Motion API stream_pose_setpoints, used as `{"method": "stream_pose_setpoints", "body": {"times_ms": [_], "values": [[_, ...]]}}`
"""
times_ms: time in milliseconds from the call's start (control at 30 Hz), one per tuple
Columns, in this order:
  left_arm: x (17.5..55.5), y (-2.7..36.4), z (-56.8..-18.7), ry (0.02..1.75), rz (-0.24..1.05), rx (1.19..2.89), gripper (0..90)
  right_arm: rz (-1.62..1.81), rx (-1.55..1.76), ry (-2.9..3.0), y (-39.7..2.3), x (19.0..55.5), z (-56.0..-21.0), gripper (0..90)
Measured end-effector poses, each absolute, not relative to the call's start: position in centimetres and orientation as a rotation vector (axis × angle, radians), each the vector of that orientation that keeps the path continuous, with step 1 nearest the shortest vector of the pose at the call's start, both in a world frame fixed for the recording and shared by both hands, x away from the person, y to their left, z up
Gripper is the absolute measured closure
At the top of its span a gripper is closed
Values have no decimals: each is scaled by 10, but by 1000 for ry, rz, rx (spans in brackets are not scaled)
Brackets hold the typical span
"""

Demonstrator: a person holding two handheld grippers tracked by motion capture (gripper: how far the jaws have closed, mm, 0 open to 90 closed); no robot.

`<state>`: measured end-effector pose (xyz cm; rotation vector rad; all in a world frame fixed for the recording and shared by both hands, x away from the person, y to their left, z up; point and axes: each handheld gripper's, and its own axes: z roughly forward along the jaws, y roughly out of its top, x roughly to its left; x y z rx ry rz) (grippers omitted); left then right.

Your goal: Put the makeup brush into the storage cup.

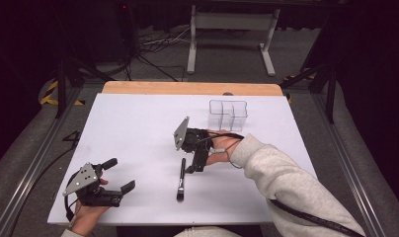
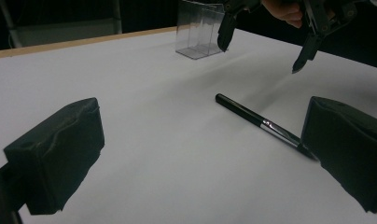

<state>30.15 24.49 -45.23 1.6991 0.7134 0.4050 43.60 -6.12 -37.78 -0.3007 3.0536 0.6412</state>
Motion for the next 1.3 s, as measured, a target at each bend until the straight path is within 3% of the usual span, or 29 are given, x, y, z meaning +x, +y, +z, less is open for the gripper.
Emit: {"method": "stream_pose_setpoints", "body": {"times_ms": [1300], "values": [[298, 249, -453, 730, 402, 1698, 2, 444, -459, 3147, -41, 432, -425, 153]]}}
